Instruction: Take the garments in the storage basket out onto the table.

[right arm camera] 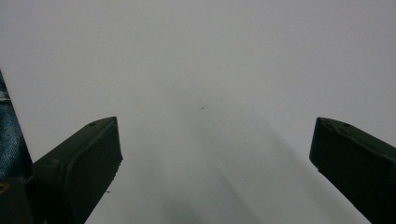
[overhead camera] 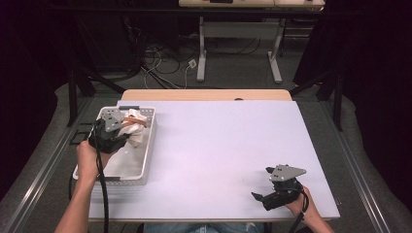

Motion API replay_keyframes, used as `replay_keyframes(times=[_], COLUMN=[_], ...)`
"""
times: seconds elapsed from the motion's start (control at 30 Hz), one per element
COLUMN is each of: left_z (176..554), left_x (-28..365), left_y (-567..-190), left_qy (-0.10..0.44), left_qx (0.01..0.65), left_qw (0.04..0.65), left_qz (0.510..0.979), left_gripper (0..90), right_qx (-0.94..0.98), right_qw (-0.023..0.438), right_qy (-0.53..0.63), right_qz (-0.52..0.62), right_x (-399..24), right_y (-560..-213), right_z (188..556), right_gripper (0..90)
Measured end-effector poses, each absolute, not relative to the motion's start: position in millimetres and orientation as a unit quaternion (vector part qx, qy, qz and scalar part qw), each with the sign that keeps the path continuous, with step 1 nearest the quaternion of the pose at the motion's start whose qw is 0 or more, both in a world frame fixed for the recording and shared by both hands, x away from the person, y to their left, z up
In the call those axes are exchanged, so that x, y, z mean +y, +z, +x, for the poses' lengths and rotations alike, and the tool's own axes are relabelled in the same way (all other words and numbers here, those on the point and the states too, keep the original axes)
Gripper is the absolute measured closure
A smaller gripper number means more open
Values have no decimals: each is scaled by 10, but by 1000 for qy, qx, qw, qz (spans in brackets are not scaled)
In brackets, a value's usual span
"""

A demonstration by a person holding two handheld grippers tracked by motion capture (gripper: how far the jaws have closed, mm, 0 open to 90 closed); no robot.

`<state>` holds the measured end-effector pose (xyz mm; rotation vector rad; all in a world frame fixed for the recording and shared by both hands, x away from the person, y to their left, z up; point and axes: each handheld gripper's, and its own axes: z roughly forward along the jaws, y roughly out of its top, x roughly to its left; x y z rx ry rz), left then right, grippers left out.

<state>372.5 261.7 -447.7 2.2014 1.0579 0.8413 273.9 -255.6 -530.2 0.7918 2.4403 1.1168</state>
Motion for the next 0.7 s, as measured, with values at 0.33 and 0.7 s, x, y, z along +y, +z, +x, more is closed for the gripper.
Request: replay_keyframes(times=[0.33,0.7], left_z=[3672,3610], left_x=[2546,2461], left_y=[-4418,-4345], left_qy=[326,340], left_qx=[378,363], left_qw=[278,290], left_qz=[821,818], left_gripper=[692,692], right_qx=[860,859], right_qw=[172,173], right_qy=[392,393], right_qz=[279,279], right_x=[-2559,-2555], right_y=[-5299,-5298], right_z=[2737,2733], right_gripper=[19,20])
